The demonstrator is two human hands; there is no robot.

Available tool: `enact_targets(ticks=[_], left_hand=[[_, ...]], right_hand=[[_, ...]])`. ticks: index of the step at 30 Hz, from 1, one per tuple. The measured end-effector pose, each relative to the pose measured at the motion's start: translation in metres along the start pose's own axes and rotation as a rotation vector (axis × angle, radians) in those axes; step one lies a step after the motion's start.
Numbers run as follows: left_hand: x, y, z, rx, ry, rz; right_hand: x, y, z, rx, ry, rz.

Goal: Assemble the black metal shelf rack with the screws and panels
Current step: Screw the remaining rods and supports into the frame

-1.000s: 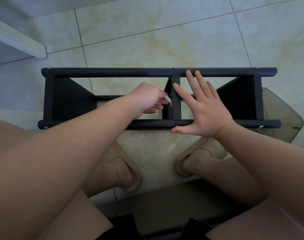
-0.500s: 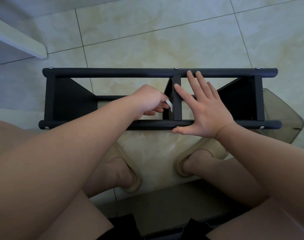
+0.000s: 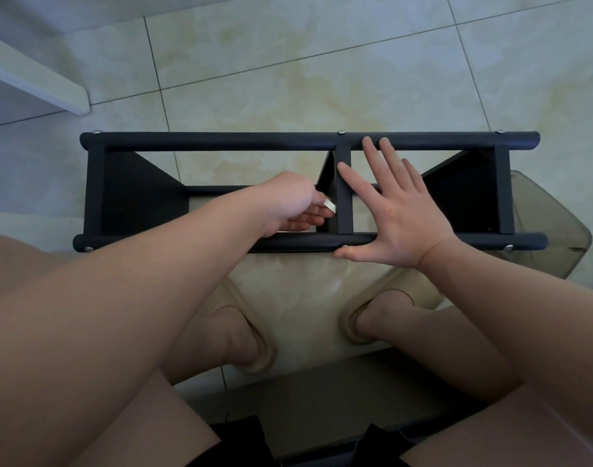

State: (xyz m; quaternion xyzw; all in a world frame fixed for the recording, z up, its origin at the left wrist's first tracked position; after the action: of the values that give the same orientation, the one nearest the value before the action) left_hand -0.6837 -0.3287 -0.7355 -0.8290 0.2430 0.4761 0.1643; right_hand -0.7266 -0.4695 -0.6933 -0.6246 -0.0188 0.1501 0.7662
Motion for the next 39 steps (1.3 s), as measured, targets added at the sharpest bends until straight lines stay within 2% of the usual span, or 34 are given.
enact_targets(ticks=[39], left_hand=[[-0.014,-0.007,-0.005,0.346,0.167,0.094]], right_hand=[[0.0,0.001,0.0,-0.015,-0.002,-0.006]])
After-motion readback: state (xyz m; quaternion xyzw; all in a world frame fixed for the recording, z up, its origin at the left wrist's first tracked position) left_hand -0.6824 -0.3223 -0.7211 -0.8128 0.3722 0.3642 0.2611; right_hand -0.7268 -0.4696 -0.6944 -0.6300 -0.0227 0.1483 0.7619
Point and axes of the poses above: each hand's wrist, its own x-axis towards the middle knuckle, its own y-axis out of the palm, z = x × y, the point moved 8 cm from there along x, towards the middle knuckle, and after that the axes turned 1 degree about y, right-handed, at the moved point
